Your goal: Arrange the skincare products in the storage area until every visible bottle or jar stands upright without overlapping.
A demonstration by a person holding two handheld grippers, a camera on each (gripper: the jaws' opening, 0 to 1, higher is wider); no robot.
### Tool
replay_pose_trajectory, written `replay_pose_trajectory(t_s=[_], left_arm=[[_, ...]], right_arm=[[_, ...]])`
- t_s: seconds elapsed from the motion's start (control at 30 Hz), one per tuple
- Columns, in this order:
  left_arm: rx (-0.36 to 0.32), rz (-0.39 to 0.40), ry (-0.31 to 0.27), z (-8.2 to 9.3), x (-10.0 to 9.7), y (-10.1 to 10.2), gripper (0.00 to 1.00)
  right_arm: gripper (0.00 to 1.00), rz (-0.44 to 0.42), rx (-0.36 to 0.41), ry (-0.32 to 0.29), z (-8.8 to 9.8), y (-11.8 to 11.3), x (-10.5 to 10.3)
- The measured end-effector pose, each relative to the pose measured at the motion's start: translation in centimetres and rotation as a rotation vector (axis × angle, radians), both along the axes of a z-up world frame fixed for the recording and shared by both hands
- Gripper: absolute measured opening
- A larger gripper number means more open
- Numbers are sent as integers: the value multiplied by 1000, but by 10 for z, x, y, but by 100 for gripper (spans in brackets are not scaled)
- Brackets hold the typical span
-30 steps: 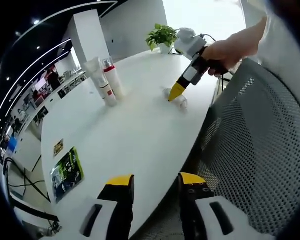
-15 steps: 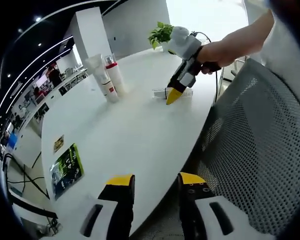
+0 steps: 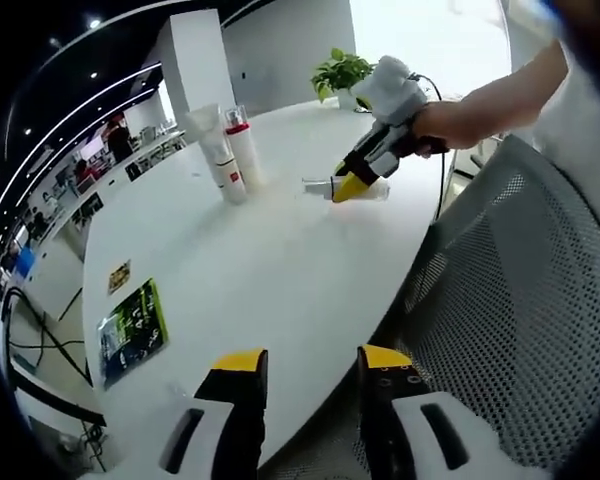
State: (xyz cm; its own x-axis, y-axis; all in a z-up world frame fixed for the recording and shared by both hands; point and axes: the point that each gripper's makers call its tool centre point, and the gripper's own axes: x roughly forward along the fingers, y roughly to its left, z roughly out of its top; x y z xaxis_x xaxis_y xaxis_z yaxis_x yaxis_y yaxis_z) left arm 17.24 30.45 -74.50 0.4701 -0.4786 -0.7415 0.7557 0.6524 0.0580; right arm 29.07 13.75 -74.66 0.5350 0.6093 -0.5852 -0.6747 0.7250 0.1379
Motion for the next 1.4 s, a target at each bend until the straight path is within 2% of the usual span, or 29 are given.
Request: replay_pose_trajectory(t_s=[0.13,0.2,0.27,0.3,0.33,0.37,0.43,0.5,0.6,0.77,0.87,1.03,1.13,1.3,1.4], left_arm=[[-63,23,40,6,3,-4,38],[-126,66,58,15,8,-7,38],[-235,132,87,31,14,-17,40],[-332,172,71,44,22,-27,43],[-392,207,74,52,26,-32,47],[-480,248,94,61,30,-41,50],[-583,291,136,69,31,-53,52],[-669,335,157,77,35,-62,52],[-739,365,183,81,36,-73,51],[-794,385,207,84,37,-82,50],[-807,405,196,86,40,-81,42],[-805,410,194,87,39,-78,37],[-798,420,193,86,39,-74,37],[-756,428,125,88,38,-65,32],[-670,404,53,86,34,-58,26]], right_arm=[[19,-8,192,8,35,35,-4],[19,-1,308,-4,60,55,-6],[19,-2,421,-24,86,71,-6],[19,6,477,-31,98,79,-8],[19,3,506,-40,105,82,-8],[19,-8,550,-21,113,89,-12],[19,-23,591,35,115,95,-15],[19,-30,608,45,115,96,-15],[19,-39,661,88,120,101,-20],[19,-35,656,70,125,104,-26],[19,-7,631,62,125,112,-33],[19,16,590,26,124,121,-38],[19,22,576,29,123,124,-38],[19,45,559,2,127,133,-39],[19,90,518,-12,125,140,-45]])
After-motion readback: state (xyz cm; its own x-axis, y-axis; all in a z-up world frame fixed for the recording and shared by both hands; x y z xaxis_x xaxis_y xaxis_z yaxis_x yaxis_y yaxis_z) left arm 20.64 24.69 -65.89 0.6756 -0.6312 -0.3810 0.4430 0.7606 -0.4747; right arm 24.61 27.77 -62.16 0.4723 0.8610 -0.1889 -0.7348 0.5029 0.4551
